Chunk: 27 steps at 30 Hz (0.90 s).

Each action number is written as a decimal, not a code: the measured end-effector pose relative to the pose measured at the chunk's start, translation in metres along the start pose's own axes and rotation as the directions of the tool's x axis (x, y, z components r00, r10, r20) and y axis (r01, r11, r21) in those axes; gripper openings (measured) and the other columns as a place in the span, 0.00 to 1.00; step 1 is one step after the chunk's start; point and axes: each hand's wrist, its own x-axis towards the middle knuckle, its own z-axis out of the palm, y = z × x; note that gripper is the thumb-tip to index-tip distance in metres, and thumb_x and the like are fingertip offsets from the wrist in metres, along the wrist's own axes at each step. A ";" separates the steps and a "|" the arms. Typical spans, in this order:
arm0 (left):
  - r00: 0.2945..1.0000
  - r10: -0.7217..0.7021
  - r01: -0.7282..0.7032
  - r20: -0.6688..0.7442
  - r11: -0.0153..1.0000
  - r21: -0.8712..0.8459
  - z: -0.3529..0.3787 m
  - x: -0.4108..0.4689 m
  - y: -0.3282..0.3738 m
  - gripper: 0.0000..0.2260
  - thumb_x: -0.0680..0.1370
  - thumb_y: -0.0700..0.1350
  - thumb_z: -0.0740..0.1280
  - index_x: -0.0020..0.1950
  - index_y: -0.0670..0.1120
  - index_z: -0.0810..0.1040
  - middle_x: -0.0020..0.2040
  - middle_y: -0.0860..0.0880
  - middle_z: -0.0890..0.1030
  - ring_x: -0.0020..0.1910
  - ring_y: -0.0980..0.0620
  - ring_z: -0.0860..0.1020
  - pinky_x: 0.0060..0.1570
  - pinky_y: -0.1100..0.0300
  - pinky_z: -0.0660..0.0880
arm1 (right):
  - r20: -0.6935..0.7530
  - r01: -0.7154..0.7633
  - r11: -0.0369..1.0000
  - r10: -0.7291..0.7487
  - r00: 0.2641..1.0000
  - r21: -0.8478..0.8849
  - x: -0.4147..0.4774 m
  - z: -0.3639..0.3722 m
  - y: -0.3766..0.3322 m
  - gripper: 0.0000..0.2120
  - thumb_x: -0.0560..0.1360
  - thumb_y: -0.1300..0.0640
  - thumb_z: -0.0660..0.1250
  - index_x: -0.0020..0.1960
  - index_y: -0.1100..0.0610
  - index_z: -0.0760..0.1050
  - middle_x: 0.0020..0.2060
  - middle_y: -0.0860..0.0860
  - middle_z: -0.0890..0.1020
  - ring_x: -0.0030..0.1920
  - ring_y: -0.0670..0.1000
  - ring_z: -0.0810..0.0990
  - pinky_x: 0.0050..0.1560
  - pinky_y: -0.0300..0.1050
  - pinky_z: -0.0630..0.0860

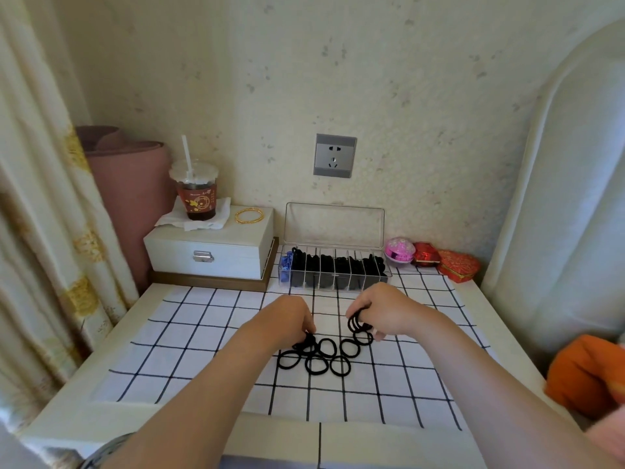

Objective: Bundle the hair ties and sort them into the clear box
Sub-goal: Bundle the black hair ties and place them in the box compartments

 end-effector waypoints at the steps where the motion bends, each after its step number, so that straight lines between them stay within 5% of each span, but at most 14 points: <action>1: 1.000 0.001 -0.001 -0.008 1.000 0.008 0.001 0.001 0.001 0.14 0.77 0.39 0.67 0.60 0.52 0.83 0.59 0.52 0.82 0.56 0.51 0.80 0.60 0.59 0.75 | 0.006 -0.008 1.000 0.008 1.000 -0.005 -0.002 -0.001 0.001 0.19 0.78 0.67 0.58 0.48 0.50 0.83 0.59 0.55 0.79 0.33 0.50 0.81 0.33 0.38 0.79; 5: 0.999 0.034 -0.033 -0.013 0.999 0.016 0.001 -0.003 -0.001 0.12 0.79 0.39 0.65 0.59 0.48 0.83 0.58 0.49 0.81 0.56 0.50 0.79 0.59 0.57 0.76 | 0.013 -0.022 0.999 0.021 1.000 0.032 -0.001 -0.003 0.008 0.15 0.78 0.66 0.61 0.54 0.53 0.83 0.51 0.56 0.82 0.34 0.50 0.82 0.39 0.42 0.83; 9: 0.990 0.088 -0.096 -0.112 0.993 -0.071 -0.003 -0.006 -0.011 0.10 0.80 0.40 0.62 0.58 0.49 0.79 0.56 0.50 0.79 0.51 0.53 0.77 0.53 0.61 0.74 | -0.051 0.042 0.988 -0.050 0.997 -0.146 0.001 0.000 0.019 0.13 0.78 0.62 0.67 0.60 0.55 0.83 0.53 0.52 0.84 0.42 0.47 0.79 0.34 0.26 0.73; 13: 0.989 0.079 -0.091 -0.122 0.992 -0.093 -0.005 -0.007 -0.016 0.09 0.80 0.41 0.63 0.56 0.50 0.79 0.55 0.51 0.80 0.52 0.53 0.77 0.55 0.59 0.75 | -0.072 0.067 0.960 -0.089 0.993 -0.271 0.005 0.013 0.023 0.10 0.76 0.62 0.69 0.53 0.55 0.86 0.50 0.50 0.86 0.51 0.49 0.82 0.53 0.39 0.78; 22: 0.990 0.102 -0.105 -0.097 0.994 -0.023 0.009 0.000 -0.010 0.11 0.77 0.42 0.68 0.57 0.54 0.82 0.55 0.53 0.82 0.53 0.54 0.79 0.56 0.59 0.77 | -0.056 0.097 0.937 -0.123 0.991 -0.336 0.015 0.019 0.020 0.11 0.77 0.61 0.66 0.52 0.54 0.86 0.49 0.51 0.86 0.51 0.52 0.83 0.55 0.47 0.79; 27: 0.993 0.095 -0.095 -0.063 0.995 0.004 0.006 0.005 -0.006 0.10 0.76 0.41 0.68 0.53 0.53 0.85 0.52 0.53 0.84 0.50 0.52 0.81 0.55 0.56 0.79 | -0.104 0.116 0.964 -0.145 0.984 -0.241 0.014 0.011 0.015 0.11 0.78 0.60 0.66 0.55 0.53 0.85 0.53 0.48 0.85 0.54 0.48 0.81 0.55 0.40 0.76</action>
